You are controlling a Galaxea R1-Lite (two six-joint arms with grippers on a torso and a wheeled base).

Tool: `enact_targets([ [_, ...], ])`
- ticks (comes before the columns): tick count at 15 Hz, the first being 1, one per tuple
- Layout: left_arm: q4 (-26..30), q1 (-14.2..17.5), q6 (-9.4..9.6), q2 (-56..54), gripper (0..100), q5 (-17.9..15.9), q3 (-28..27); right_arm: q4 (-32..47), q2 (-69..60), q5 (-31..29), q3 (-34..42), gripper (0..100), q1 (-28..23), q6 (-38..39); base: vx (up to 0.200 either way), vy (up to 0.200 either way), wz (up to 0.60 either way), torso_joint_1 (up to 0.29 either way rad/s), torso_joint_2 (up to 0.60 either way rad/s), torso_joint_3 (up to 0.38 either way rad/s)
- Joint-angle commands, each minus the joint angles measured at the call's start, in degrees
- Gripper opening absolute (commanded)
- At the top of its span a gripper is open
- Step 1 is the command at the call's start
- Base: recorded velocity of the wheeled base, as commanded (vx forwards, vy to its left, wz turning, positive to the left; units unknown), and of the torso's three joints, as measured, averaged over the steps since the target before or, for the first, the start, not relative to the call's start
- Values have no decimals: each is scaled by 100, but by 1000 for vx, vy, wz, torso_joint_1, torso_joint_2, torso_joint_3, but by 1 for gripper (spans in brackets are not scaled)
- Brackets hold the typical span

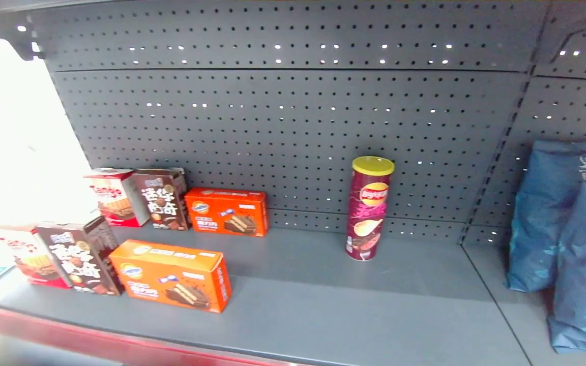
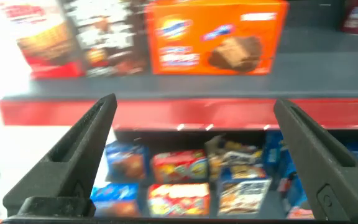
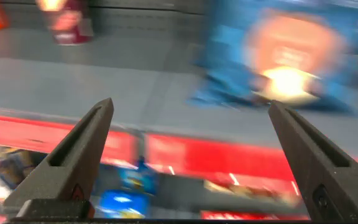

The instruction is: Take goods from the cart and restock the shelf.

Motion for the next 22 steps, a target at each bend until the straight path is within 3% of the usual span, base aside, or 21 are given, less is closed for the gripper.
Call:
enact_targets([
  [1,1,1,8,-2,100,1,0,-2,0,1,0,100,6,0,0,0,600,-2,-2,2],
  [14,1,1,17,-2,100,-17,0,-2,0,1,0,100,6,9,0,0,600,1,3,4],
  [20,-8,10,17,-2,100,10,0,-11,0,1,0,100,6,9,0,0,0,0,0,0],
  [22,19,1,25,-2,100,-87,-272,-2,0,1,0,100,6,18,0,0,0,0,0,0],
])
